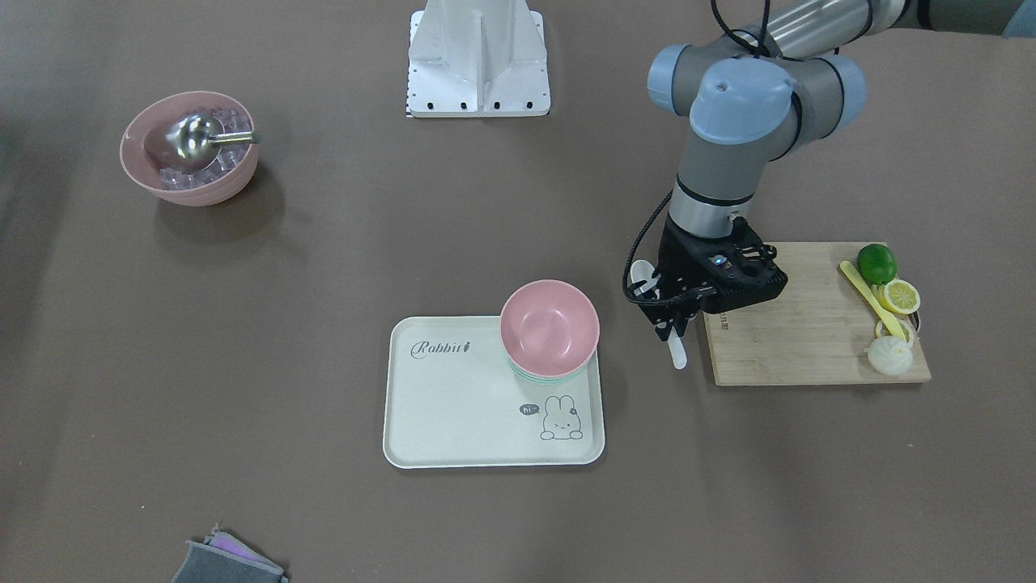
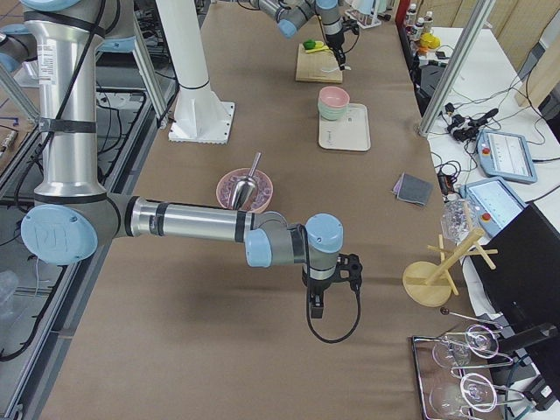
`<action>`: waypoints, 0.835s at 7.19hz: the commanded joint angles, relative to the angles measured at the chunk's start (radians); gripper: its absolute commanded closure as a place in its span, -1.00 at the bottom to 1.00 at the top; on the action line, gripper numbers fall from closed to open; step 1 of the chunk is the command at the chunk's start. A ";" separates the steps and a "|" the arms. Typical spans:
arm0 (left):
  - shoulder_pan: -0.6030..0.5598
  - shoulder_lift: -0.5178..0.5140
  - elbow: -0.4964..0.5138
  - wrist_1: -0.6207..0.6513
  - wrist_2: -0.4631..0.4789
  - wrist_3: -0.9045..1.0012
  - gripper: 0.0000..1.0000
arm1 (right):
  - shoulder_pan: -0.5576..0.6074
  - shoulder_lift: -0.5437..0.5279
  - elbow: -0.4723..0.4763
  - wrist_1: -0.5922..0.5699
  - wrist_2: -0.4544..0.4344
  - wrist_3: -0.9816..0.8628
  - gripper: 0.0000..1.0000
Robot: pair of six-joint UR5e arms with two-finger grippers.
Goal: Stack pink bowl on green and place spoon
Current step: 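Lift the white spoon with the left gripper toward the stacked bowls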
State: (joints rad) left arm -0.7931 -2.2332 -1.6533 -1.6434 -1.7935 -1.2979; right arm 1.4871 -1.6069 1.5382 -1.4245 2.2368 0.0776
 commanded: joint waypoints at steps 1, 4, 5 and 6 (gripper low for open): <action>0.003 -0.147 0.116 0.034 0.003 -0.017 1.00 | 0.022 0.040 0.003 -0.140 -0.009 -0.167 -1.00; 0.113 -0.235 0.236 0.020 0.113 -0.119 1.00 | 0.033 0.030 0.003 -0.148 -0.009 -0.190 -1.00; 0.147 -0.230 0.239 0.020 0.140 -0.148 1.00 | 0.035 0.030 0.003 -0.148 -0.009 -0.190 -1.00; 0.152 -0.230 0.239 0.020 0.150 -0.159 1.00 | 0.035 0.030 0.003 -0.148 -0.011 -0.190 -1.00</action>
